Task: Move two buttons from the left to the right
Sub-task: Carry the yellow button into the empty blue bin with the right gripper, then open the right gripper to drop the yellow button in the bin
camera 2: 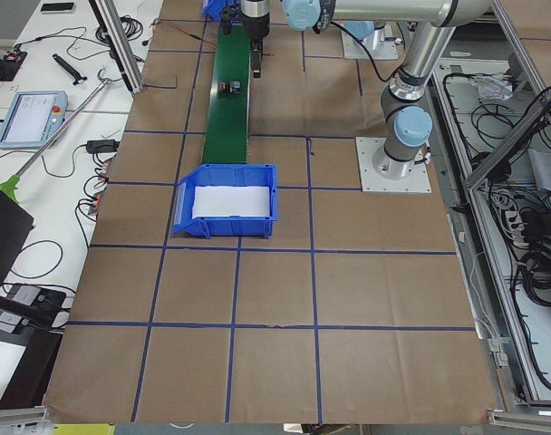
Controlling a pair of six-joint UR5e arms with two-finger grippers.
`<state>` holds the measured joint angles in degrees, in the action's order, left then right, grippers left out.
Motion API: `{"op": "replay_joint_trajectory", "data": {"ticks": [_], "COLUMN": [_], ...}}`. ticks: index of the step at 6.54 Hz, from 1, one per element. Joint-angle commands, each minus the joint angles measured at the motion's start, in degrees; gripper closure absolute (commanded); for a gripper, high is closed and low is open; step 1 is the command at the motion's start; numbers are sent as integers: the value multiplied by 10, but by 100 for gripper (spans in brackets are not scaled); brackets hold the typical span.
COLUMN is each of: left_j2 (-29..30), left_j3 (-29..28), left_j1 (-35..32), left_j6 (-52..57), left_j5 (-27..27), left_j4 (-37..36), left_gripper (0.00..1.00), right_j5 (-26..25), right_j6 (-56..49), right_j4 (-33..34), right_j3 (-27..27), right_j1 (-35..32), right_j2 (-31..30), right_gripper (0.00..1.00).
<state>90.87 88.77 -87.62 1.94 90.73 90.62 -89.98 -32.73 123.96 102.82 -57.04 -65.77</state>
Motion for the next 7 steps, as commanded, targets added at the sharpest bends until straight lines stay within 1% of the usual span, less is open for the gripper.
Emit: {"op": "replay_joint_trajectory", "data": {"ticks": [1, 3, 5, 7], "left_j2": [0, 2, 3, 4], "left_j3": [-3, -9, -9, -9], "left_j1": [0, 1, 0, 1], "left_j6": [0, -1, 0, 3], "left_j5": [0, -10, -10, -10], "left_j4": [0, 0, 0, -4], "left_gripper": [0, 0, 0, 0], "right_j5": [8, 7, 3, 2], "right_j6": [4, 6, 7, 7], "right_j4": [1, 0, -9, -55], "right_j3": [-1, -9, -37, -51], "right_j1": [-2, -8, -20, -20], "right_j2": [0, -16, -80, -137], "right_gripper": [1, 0, 0, 0]}}
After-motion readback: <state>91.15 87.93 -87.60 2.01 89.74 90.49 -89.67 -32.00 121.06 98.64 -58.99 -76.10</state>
